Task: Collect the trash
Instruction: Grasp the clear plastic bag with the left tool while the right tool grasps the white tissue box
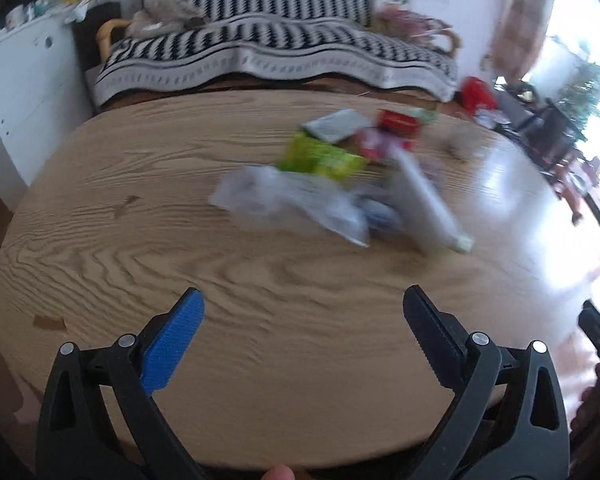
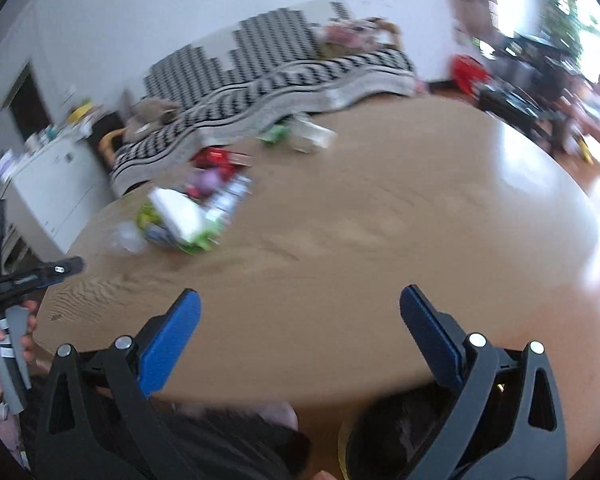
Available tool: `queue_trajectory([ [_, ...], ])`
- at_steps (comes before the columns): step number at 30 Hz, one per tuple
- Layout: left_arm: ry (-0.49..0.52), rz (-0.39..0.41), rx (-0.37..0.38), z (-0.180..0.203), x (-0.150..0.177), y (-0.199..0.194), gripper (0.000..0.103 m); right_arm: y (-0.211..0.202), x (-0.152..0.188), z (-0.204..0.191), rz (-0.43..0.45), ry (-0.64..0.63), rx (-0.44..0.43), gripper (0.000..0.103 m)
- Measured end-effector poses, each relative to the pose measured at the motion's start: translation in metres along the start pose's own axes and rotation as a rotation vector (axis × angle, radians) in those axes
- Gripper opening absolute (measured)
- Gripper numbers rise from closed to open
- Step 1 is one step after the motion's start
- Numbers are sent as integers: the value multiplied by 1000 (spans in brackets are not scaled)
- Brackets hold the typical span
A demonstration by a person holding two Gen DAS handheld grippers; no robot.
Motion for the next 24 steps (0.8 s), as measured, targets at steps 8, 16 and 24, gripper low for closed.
queue_trajectory([
  [8,-13,-30,72,3,-48,32,97,87,-54,-95,-55,-240,56,96],
  [16,-44,-44,34,-9,-76,83,97,144,-75,-130,-73,-318,129,75],
  [24,-46,-98,65,-38,-68,93,25,160,-70,-128,-89,-259,52,32],
])
Point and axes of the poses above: each gripper's, at about its wrist camera, not at the fingertips, and y roughly the way its jaws point, z to its right, x to its underside, the point moved 1 cm from there along y, roughly the way its jaws point, and after that the axes turned 10 degrees about -z, right-handed, at the moved point
